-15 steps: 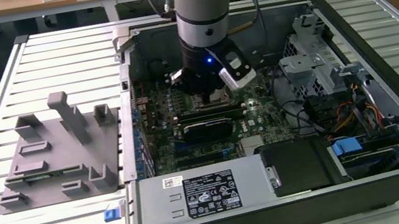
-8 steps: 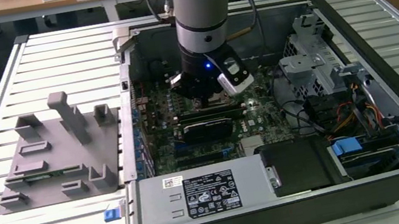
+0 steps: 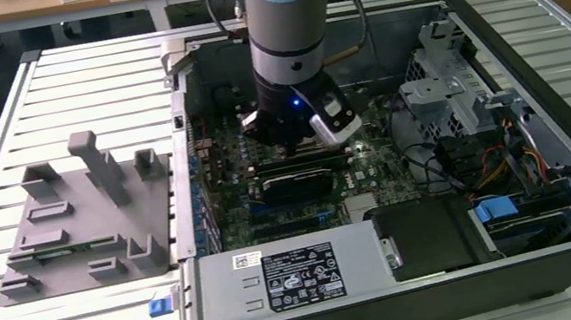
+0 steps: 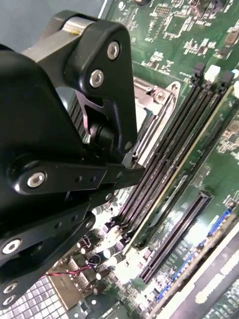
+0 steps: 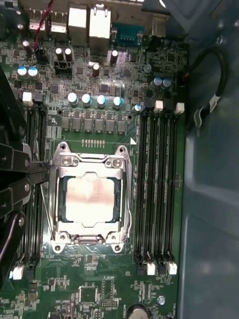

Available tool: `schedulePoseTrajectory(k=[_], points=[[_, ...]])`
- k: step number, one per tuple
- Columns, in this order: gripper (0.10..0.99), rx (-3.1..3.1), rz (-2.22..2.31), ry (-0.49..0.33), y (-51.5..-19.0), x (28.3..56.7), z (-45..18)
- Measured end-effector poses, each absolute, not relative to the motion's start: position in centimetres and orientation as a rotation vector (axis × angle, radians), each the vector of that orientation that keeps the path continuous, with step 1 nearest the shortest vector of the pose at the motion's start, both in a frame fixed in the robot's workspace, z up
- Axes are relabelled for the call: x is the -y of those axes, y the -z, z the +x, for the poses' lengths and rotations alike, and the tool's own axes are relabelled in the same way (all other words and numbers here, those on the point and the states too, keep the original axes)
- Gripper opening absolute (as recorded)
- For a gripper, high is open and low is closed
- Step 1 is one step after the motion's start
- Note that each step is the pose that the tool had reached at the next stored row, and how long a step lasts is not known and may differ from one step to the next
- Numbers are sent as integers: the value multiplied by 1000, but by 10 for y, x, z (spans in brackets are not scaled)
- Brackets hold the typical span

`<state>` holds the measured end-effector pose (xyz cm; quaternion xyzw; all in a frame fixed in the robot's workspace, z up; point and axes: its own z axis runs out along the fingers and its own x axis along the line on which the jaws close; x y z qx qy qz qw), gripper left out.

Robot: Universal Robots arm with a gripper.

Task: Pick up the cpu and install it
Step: 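Install the second cpu locking lever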

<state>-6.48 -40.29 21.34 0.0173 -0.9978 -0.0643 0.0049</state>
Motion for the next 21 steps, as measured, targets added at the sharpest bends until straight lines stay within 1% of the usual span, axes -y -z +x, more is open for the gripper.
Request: schedulePoseTrajectory(k=[10, 21], points=[[106, 3123, 54, 215, -202, 404, -68], [106, 3119, 54, 266, -202, 412, -76]])
